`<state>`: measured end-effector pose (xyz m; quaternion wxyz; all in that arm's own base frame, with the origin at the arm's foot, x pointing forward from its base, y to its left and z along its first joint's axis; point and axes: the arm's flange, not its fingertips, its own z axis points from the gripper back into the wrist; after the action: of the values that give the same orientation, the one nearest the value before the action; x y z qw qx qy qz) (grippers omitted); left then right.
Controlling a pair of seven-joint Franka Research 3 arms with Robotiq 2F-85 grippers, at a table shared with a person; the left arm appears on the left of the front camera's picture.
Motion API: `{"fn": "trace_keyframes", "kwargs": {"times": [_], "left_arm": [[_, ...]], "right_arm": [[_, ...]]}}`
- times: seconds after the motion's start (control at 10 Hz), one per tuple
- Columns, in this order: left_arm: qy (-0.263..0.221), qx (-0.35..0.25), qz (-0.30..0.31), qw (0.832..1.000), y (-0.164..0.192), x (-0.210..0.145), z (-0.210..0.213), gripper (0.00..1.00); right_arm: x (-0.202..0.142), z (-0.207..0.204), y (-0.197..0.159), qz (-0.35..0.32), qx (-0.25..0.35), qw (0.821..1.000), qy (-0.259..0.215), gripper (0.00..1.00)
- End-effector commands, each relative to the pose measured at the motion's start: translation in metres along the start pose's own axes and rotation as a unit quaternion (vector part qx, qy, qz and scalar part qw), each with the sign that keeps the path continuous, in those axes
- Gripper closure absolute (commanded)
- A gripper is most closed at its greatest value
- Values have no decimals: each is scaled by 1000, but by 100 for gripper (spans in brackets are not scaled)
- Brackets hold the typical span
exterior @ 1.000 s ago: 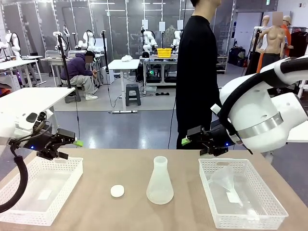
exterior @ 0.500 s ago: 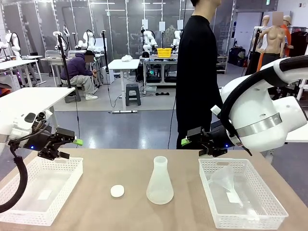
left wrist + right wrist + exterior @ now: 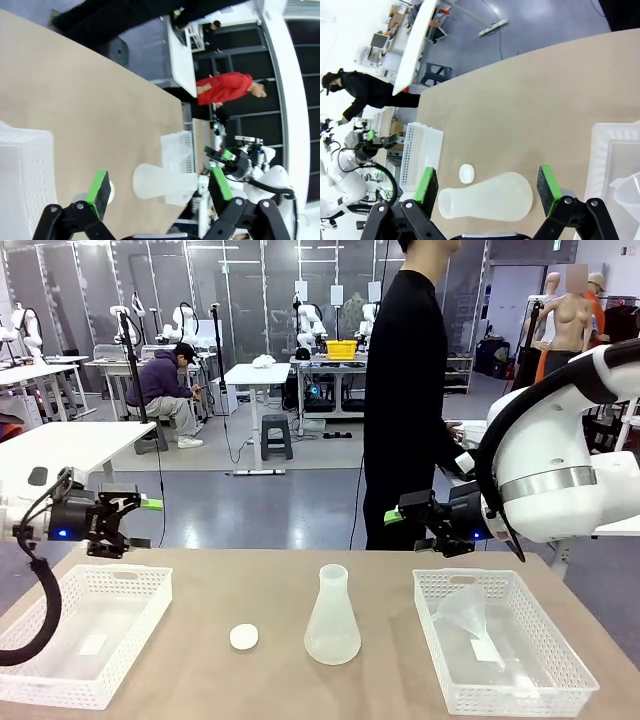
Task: Prepare the solutions needed for the experiment.
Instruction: Pick up the Plastic Funnel and insert it into the Big flask.
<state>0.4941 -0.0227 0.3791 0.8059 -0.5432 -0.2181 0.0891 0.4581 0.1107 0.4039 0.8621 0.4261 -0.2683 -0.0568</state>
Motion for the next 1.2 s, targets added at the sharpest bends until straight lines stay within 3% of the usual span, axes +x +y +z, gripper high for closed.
{"fn": "trace_keyframes", "kwargs": {"times": [0.0,0.4,0.6,0.8,1.0,1.1], "left_arm": [[30,-68,5,997,17,14,-13,0],[86,-164,80,979,23,14,15,0],[144,-166,120,968,27,15,22,0],[180,-151,113,965,28,16,21,0],[214,-155,103,959,30,15,19,0],[211,-151,99,961,31,16,19,0]], "right_arm": [[2,-18,-16,2,44,999,-7,0],[5,-19,-30,-10,106,994,-31,0],[4,-21,-40,-13,140,990,-30,0],[4,-23,-46,-22,179,983,-35,0],[3,-19,-54,-53,243,969,-13,0],[4,-17,-57,-78,245,966,12,0]]}}
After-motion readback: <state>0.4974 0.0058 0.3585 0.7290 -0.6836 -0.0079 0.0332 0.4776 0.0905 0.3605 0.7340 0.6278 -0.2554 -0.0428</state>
